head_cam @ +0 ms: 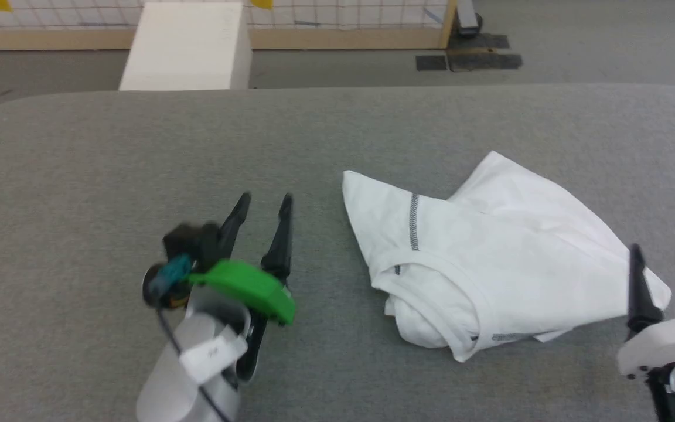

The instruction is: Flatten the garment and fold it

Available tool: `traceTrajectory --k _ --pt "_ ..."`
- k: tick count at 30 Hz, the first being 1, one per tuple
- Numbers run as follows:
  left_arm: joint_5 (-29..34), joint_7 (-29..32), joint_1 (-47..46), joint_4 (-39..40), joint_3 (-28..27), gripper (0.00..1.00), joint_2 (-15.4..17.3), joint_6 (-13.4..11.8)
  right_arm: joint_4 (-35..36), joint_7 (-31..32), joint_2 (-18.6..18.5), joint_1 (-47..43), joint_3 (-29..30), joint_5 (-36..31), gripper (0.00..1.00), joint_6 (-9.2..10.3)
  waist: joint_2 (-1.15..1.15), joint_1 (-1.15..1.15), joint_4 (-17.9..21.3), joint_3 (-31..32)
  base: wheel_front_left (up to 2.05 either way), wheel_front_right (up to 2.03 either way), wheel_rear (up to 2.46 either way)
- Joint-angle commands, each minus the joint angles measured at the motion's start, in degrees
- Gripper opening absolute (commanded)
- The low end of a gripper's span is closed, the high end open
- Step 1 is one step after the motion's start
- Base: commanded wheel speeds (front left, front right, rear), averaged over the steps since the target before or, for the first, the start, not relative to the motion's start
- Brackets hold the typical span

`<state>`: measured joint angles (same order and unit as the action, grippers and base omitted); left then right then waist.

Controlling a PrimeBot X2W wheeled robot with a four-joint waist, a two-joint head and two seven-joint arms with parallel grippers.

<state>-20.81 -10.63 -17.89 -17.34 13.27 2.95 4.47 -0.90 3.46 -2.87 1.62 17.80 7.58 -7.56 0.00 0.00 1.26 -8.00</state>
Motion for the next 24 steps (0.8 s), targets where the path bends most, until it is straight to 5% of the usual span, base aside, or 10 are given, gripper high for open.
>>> traceTrajectory --k 1,9,20,21,22,23,24 --pt "-1.3 2.0 -3.5 -1.8 1.0 1.00 -0.1 -0.4 0.3 -1.0 0.0 -0.3 -1.7 0.7 1.00 0.08 0.00 0.00 4.2 -3.6 0.00 0.00 0.00" --pt "-5.8 22.3 -20.3 -17.0 5.9 1.00 -0.1 -5.0 -0.4 -2.6 0.0 2.0 -11.5 2.7 1.00 0.08 0.00 0.00 10.8 -9.5 0.00 0.00 0.00" --pt "-2.2 41.1 -28.2 -26.7 10.4 1.00 3.4 -7.9 -2.2 -4.4 0.0 4.7 -14.5 4.2 1.00 0.08 0.00 0.00 12.5 -12.8 0.00 0.00 0.00" --pt "-2.3 43.9 -28.0 -27.3 11.2 0.93 3.5 -7.1 -2.4 -4.5 0.0 4.8 -14.6 4.3 1.00 0.08 0.00 0.00 12.4 -12.7 0.00 0.00 0.00" --pt "-2.7 45.8 -27.7 -27.5 11.6 0.37 3.5 -6.2 -2.5 -4.6 0.0 4.9 -14.6 4.3 1.00 0.08 0.00 0.00 12.2 -12.6 0.00 0.00 0.00" --pt "-3.1 47.3 -27.5 -27.2 12.0 0.00 3.5 -5.2 -2.7 -4.6 0.0 4.9 -14.5 4.3 1.00 0.08 0.00 0.00 11.9 -12.5 0.00 0.00 0.00" --pt "-3.1 47.3 -27.4 -26.5 12.2 0.00 3.7 -4.7 -2.8 -4.6 0.0 4.9 -14.4 4.2 1.00 0.08 0.00 0.00 11.7 -12.4 0.00 0.00 0.00"
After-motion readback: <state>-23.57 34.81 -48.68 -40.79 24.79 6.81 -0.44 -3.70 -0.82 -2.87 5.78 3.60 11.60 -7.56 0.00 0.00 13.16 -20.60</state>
